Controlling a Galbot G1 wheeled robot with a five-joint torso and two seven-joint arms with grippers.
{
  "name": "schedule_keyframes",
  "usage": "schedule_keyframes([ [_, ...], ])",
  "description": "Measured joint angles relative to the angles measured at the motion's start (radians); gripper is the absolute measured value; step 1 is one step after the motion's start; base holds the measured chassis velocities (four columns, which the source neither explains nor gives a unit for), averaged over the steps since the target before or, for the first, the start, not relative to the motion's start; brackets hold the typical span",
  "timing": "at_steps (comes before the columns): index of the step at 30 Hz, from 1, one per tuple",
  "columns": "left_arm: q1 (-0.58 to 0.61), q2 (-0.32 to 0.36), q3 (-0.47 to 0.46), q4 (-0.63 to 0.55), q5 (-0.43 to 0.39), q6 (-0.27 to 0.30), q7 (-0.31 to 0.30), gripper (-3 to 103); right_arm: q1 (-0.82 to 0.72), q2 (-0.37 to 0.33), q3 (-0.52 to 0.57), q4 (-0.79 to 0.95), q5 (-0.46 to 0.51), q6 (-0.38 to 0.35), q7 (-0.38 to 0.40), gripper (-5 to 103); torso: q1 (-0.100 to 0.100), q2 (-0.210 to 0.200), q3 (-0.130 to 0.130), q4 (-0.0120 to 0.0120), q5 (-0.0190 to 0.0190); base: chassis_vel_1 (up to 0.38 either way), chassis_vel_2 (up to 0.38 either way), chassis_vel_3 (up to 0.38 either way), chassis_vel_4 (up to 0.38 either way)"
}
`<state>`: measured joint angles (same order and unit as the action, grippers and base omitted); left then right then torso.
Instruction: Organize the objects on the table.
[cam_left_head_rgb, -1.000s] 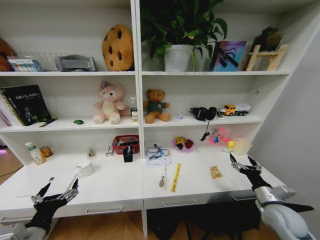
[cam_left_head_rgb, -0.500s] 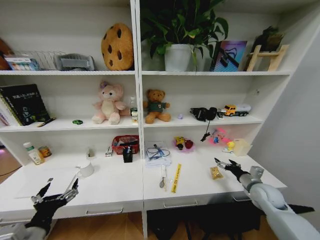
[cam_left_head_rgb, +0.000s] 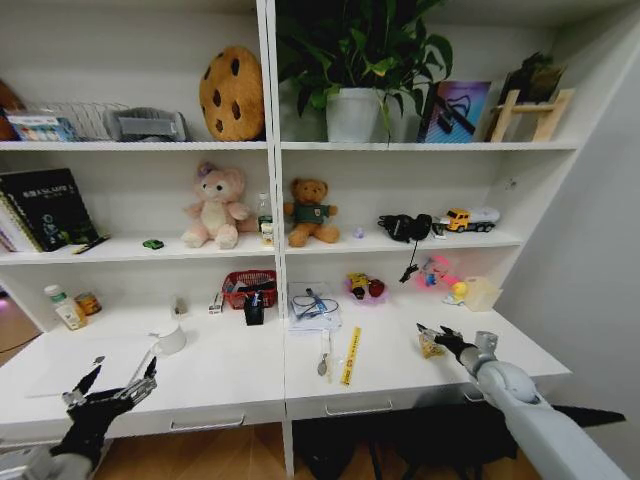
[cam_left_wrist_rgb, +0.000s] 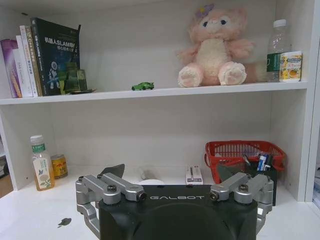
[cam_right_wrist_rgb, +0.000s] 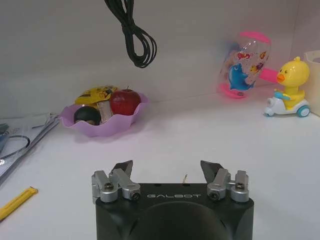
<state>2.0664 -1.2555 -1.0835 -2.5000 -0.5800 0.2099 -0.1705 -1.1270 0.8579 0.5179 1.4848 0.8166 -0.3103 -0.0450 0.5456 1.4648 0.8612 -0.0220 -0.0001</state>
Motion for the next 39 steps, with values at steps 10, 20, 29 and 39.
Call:
schedule_keyframes([
  [10,0.0,0.0,0.0,0.0,0.0,0.0,0.0,100,-0.019,0.012,0.008,-0.027,-0.018,0.012,-0.028,46,0.0,0.0,0.0,-0.0001,0.0001,0.0,0.0,0.0,0.0],
  [20,0.0,0.0,0.0,0.0,0.0,0.0,0.0,100,-0.013,0.018,0.009,-0.033,-0.024,0.017,-0.03,13,0.0,0.0,0.0,-0.0001,0.0001,0.0,0.0,0.0,0.0],
  [29,0.0,0.0,0.0,0.0,0.0,0.0,0.0,100,0.027,0.011,-0.005,-0.012,-0.029,0.039,-0.058,0,0.0,0.0,0.0,-0.0006,0.0001,0.0,0.0,0.0,0.0],
  [39,0.0,0.0,0.0,0.0,0.0,0.0,0.0,100,0.365,0.026,-0.235,-0.115,-0.013,0.062,-0.087,0,0.0,0.0,0.0,0.0,-0.0001,0.0,0.0,0.0,0.0],
])
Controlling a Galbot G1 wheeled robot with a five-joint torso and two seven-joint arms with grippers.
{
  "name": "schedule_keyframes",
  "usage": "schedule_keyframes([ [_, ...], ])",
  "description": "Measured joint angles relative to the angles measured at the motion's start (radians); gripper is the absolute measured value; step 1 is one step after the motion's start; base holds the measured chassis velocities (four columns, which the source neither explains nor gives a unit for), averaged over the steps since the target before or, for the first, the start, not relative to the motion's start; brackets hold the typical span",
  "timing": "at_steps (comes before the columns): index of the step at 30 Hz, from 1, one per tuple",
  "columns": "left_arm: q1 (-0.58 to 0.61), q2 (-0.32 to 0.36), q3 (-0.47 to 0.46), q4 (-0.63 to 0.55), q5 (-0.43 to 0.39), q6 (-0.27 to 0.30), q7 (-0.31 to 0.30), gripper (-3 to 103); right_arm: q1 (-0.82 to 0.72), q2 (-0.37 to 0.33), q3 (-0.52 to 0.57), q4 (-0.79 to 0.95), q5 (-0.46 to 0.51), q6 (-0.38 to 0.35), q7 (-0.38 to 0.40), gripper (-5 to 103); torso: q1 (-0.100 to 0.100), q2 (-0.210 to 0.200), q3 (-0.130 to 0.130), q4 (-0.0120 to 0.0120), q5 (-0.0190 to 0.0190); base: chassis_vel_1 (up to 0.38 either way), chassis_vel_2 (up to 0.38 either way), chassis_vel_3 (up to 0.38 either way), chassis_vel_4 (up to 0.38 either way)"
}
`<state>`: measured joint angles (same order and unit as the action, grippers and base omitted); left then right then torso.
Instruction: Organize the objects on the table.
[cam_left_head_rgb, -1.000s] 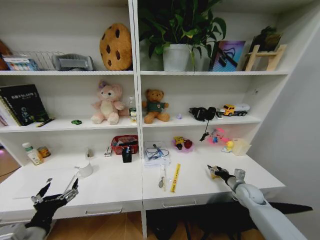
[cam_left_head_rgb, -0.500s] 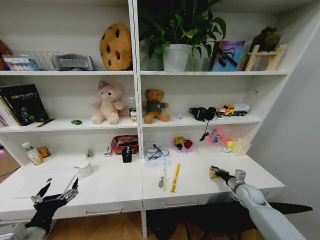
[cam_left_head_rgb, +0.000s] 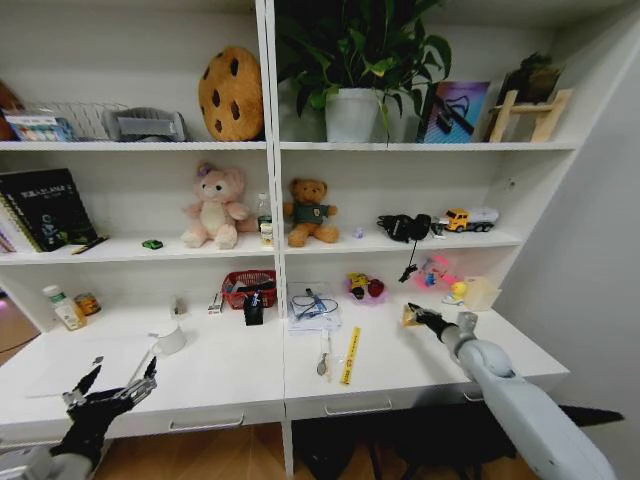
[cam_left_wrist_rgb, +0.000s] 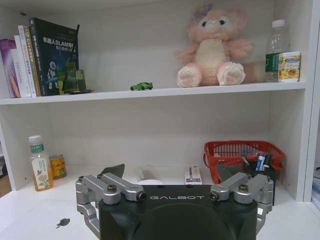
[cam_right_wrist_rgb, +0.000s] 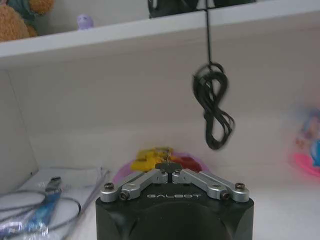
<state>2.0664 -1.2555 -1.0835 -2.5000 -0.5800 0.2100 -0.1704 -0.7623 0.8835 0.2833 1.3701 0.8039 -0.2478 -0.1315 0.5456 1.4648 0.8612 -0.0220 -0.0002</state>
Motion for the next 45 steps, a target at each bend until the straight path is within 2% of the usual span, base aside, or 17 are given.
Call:
schedule_keyframes([
  [2,0.0,0.0,0.0,0.0,0.0,0.0,0.0,100,0.135,0.048,-0.086,-0.114,-0.026,0.019,0.004,0,0.0,0.0,0.0,0.0008,-0.0003,0.0,0.0,0.0,0.0],
  [8,0.0,0.0,0.0,0.0,0.0,0.0,0.0,100,0.243,0.114,-0.157,-0.27,-0.054,0.039,0.003,0,0.0,0.0,0.0,-0.0005,0.0002,0.0,0.0,0.0,0.0],
  [10,0.0,0.0,0.0,0.0,0.0,0.0,0.0,100,0.303,0.165,-0.188,-0.375,-0.086,0.062,-0.015,0,0.0,0.0,0.0,-0.0005,0.0002,0.0,0.0,0.0,0.0],
  [13,0.0,0.0,0.0,0.0,0.0,0.0,0.0,100,0.332,0.189,-0.203,-0.425,-0.096,0.083,-0.025,0,0.0,0.0,0.0,-0.0004,0.0002,0.0,0.0,0.0,0.0],
  [17,0.0,0.0,0.0,0.0,0.0,0.0,0.0,100,0.414,0.26,-0.236,-0.549,-0.129,0.135,-0.047,0,0.0,0.0,0.0,-0.0003,-0.0001,0.0,0.0,0.0,0.0],
  [22,0.0,0.0,0.0,0.0,0.0,0.0,0.0,100,0.477,0.337,-0.219,-0.652,-0.18,0.168,-0.047,0,0.0,0.0,0.0,0.0002,0.0,0.0,0.0,0.0,0.0],
  [27,0.0,0.0,0.0,0.0,0.0,0.0,0.0,100,0.522,0.372,-0.182,-0.745,-0.223,0.21,-0.044,0,0.0,0.0,0.0,-0.0003,0.0001,0.0,0.0,0.0,0.0],
  [36,0.0,0.0,0.0,0.0,0.0,0.0,0.0,100,0.521,0.371,-0.142,-0.777,-0.234,0.222,-0.035,-2,0.0,0.0,0.0,-0.0004,0.0001,0.0,0.0,0.0,0.0],
  [38,0.0,0.0,0.0,0.0,0.0,0.0,0.0,100,0.517,0.375,-0.127,-0.791,-0.244,0.228,-0.033,8,0.0,0.0,0.0,-0.0005,0.0003,0.0,0.0,0.0,0.0],
  [40,0.0,0.0,0.0,0.0,0.0,0.0,0.0,100,0.517,0.375,-0.127,-0.791,-0.244,0.228,-0.033,8,0.0,0.0,0.0,-0.0005,0.0003,0.0,0.0,0.0,0.0],
  [43,0.0,0.0,0.0,0.0,0.0,0.0,0.0,100,0.52,0.385,-0.104,-0.815,-0.265,0.229,-0.024,25,0.0,0.0,0.0,-0.0001,0.0003,0.0,0.0,0.0,0.0],
  [44,0.0,0.0,0.0,0.0,0.0,0.0,0.0,100,0.52,0.385,-0.104,-0.815,-0.265,0.229,-0.024,25,0.0,0.0,0.0,-0.0001,0.0003,0.0,0.0,0.0,0.0],
  [45,0.0,0.0,0.0,0.0,0.0,0.0,0.0,100,0.519,0.384,-0.102,-0.813,-0.265,0.229,-0.024,31,0.0,0.0,0.0,-0.0001,0.0001,0.0,0.0,0.0,0.0],
])
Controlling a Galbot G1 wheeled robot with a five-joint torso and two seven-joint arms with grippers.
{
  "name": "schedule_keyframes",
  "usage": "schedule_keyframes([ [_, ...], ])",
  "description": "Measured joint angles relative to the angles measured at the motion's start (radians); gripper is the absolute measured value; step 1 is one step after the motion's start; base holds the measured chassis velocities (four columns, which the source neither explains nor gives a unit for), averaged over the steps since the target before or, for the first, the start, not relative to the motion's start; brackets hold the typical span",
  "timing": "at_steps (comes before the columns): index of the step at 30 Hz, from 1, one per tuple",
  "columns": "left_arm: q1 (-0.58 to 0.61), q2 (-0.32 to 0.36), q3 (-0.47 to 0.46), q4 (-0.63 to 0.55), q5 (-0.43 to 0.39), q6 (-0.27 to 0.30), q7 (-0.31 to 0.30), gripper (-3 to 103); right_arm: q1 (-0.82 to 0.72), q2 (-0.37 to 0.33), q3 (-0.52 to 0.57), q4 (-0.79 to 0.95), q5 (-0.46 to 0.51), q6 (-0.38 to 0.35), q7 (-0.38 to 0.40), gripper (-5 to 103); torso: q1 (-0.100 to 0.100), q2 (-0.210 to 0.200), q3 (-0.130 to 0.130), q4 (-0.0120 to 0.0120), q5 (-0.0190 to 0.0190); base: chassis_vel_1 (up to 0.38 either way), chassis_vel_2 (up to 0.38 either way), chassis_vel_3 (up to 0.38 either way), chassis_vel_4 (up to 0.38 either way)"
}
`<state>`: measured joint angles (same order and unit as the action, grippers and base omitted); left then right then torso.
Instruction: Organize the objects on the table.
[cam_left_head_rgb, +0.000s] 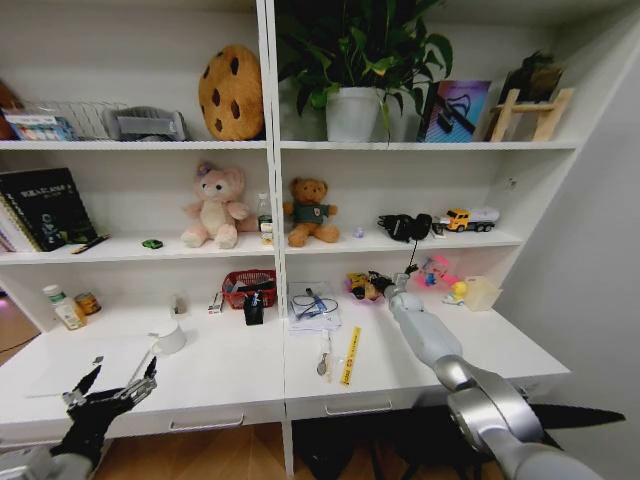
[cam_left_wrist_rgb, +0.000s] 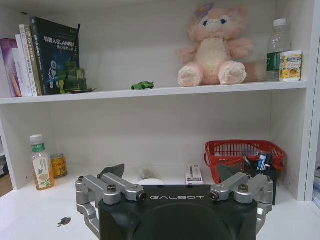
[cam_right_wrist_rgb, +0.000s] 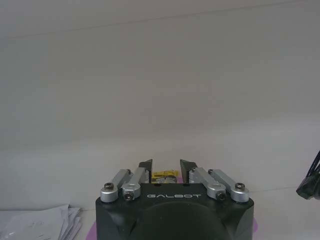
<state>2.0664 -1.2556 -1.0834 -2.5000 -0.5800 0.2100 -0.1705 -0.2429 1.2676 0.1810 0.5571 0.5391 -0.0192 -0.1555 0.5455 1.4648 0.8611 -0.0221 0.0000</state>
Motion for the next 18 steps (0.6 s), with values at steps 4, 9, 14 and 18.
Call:
schedule_keyframes([
  [4,0.0,0.0,0.0,0.0,0.0,0.0,0.0,100,-0.067,-0.026,0.007,0.113,0.027,-0.031,0.01,47,0.0,0.0,0.0,0.0005,0.0,0.0,0.0,0.0,0.0],
  [9,0.0,0.0,0.0,0.0,0.0,0.0,-0.001,100,-0.237,-0.115,0.039,0.357,0.055,-0.067,0.048,65,0.0,0.0,0.0,0.0,0.0009,0.0,0.0,0.0,0.0],
  [14,0.0,0.0,0.0,0.0,0.0,0.0,0.0,100,-0.474,-0.275,0.118,0.728,0.14,-0.132,0.102,86,0.0,0.0,0.0,-0.0007,-0.0002,0.0,0.0,0.0,0.0],
  [18,0.0,0.0,0.0,0.0,0.0,0.0,0.0,100,-0.628,-0.331,0.186,0.893,0.14,-0.135,0.11,91,0.0,0.0,0.0,-0.0007,0.0005,0.0,0.0,0.0,0.0],
])
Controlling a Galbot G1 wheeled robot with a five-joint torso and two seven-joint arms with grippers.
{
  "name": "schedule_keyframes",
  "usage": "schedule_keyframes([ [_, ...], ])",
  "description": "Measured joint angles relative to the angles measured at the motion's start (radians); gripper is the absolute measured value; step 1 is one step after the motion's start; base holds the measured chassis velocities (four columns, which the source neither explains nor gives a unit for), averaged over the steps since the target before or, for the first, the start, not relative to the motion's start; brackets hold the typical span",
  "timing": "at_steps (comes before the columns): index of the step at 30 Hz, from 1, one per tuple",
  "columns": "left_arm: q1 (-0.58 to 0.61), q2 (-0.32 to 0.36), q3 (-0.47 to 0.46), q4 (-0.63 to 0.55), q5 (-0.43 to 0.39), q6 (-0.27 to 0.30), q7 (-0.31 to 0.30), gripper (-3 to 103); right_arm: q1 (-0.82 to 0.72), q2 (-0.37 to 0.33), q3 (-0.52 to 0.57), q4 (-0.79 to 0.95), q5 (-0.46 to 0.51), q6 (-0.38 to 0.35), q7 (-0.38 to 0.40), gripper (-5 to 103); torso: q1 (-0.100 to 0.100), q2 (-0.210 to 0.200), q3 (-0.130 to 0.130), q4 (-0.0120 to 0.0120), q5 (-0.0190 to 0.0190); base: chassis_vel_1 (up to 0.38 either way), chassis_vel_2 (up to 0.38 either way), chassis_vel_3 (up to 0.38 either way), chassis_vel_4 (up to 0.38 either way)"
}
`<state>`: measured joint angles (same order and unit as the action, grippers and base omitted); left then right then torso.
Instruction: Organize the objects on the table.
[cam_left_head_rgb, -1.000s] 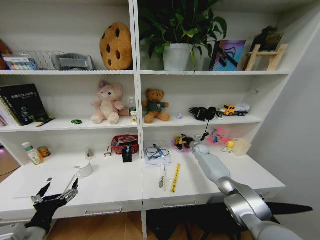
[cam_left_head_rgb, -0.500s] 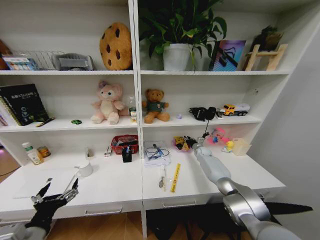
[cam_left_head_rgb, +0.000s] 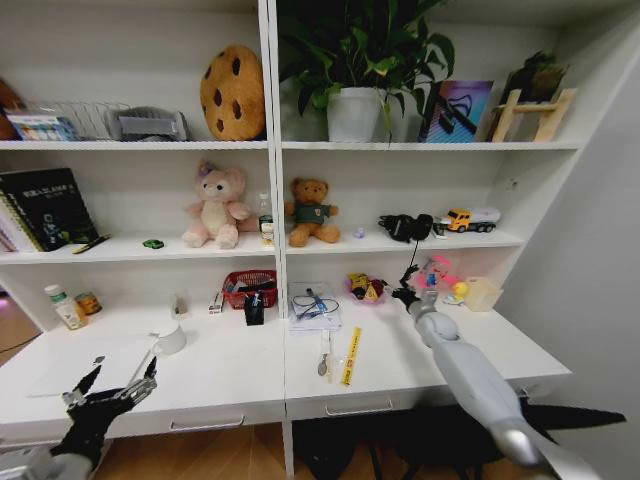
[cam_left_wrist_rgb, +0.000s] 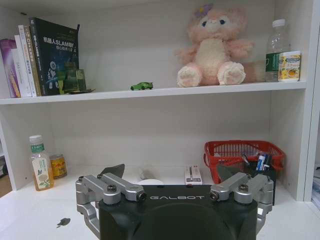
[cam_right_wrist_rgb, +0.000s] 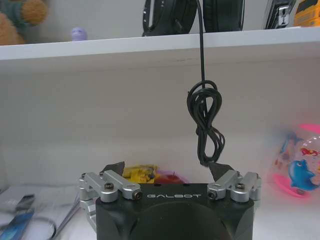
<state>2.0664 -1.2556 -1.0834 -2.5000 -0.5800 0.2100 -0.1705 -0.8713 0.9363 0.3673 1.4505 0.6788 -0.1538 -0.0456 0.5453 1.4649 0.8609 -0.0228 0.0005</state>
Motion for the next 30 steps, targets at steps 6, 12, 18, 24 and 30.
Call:
schedule_keyframes([
  [6,0.0,0.0,0.0,0.0,0.0,0.0,0.0,100,-0.377,-0.08,0.216,0.399,0.041,0.02,0.051,100,0.0,0.0,0.0,0.0002,-0.0005,0.0,0.0,0.0,0.0],
  [12,0.0,0.0,0.0,0.0,0.0,0.0,0.0,100,-0.57,-0.026,0.349,0.577,-0.009,0.07,0.085,100,0.0,0.0,0.0,0.0006,-0.0003,0.0,0.0,0.0,0.0],
  [18,0.0,0.0,0.0,0.0,0.0,0.0,0.0,100,-0.702,0.041,0.425,0.694,-0.053,0.096,0.089,100,0.0,0.0,0.0,0.0009,-0.0005,0.0,0.0,0.0,0.0],
  [24,0.0,0.0,0.0,0.0,0.0,0.0,0.0,100,-0.905,0.208,0.441,0.811,-0.164,0.184,0.074,100,0.0,0.0,0.0,0.0005,-0.0008,0.0,0.0,0.0,0.0],
  [30,0.0,0.0,0.0,0.0,0.0,0.0,0.0,100,-1.042,0.346,0.407,0.86,-0.276,0.275,0.069,100,0.0,0.0,0.0,0.0006,-0.0007,0.0,0.0,0.0,0.0],
])
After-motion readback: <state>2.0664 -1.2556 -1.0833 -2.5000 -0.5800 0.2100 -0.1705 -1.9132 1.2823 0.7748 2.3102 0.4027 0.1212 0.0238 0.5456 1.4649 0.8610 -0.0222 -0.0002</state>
